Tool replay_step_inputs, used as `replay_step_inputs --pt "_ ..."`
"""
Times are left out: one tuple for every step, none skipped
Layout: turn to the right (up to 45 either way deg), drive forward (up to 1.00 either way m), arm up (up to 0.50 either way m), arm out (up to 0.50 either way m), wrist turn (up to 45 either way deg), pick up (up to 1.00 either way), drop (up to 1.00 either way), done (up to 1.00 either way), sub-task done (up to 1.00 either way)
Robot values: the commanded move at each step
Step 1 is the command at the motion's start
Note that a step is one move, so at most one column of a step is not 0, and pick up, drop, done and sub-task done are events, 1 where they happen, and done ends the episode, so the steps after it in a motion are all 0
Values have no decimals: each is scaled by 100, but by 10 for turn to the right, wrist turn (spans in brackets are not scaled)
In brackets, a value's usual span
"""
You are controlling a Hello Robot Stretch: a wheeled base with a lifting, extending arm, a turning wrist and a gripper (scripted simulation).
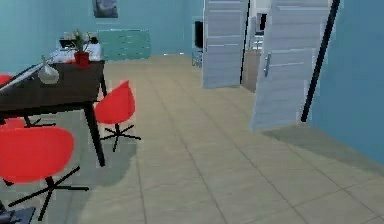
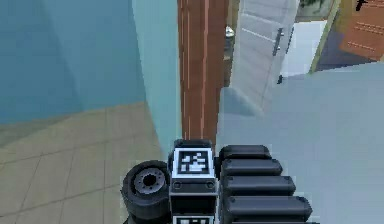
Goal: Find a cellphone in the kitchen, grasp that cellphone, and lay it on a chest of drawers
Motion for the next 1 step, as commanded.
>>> replay_step_inputs --pt "0 100 0 0 0 0 0 0 0"
